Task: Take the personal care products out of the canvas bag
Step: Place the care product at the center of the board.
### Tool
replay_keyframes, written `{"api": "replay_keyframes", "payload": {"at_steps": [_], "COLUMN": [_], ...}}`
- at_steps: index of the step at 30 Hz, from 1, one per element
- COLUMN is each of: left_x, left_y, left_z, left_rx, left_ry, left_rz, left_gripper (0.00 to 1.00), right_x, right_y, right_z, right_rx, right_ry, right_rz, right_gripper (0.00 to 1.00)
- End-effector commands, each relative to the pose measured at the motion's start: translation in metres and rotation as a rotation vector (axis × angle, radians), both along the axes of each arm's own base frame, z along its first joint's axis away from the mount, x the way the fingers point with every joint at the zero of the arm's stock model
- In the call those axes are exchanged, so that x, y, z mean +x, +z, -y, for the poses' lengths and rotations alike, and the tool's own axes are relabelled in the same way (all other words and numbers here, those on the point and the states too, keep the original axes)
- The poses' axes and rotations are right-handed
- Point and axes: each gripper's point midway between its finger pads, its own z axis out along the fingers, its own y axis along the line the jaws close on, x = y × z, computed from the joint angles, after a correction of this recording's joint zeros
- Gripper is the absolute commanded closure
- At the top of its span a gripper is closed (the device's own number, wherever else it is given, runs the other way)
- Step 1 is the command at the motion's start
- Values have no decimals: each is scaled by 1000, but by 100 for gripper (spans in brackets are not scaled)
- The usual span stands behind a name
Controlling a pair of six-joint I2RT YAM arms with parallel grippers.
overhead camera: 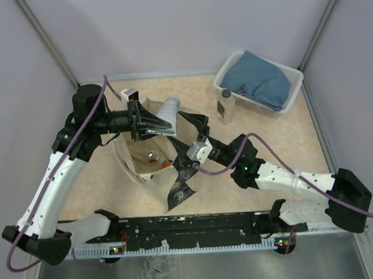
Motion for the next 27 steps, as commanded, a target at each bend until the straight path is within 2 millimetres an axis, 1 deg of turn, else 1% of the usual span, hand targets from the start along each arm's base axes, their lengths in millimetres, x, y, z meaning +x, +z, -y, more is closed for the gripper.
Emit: {"api": "replay_keyframes", "payload": {"at_steps": [1,3,5,6,11,12,13,14,15,17,18,19,24,27], "left_x": [-14,-14,-14,-15,-16,-16,-17,-17,-17,-17,-18,-17,-19,-20], "left_y": [21,21,21,21,17,17,17,18,18,18,19,20,22,28], "left_z": [-5,-5,-5,-5,-5,-5,-5,-5,-5,-5,-5,-5,-6,-6], "left_rx": [-56,-56,-57,-56,-53,-54,-54,-56,-57,-59,-61,-62,-73,-101], "left_ry": [-34,-36,-37,-39,-47,-46,-46,-47,-47,-47,-48,-47,-51,-56], "left_rz": [105,108,109,111,104,104,106,107,109,109,112,113,123,155], "left_gripper": [100,100,100,100,100,100,100,100,100,100,100,100,100,100], "right_x": [-7,-4,-2,0,2,2,2,3,4,5,5,5,9,13], "right_y": [59,64,69,72,84,86,87,87,88,89,89,90,90,93], "right_z": [-1,-2,-4,-6,-10,-11,-13,-15,-16,-17,-17,-16,-14,-10], "right_rx": [119,122,130,140,163,164,163,157,158,159,164,170,163,173], "right_ry": [10,-8,-12,-15,-16,-14,-10,-7,-5,-4,-6,-7,-18,-47], "right_rz": [137,154,165,166,193,199,201,198,195,187,179,175,137,112], "right_gripper": [17,17,21,22,20,21,24,32,44,78,97,100,100,100]}}
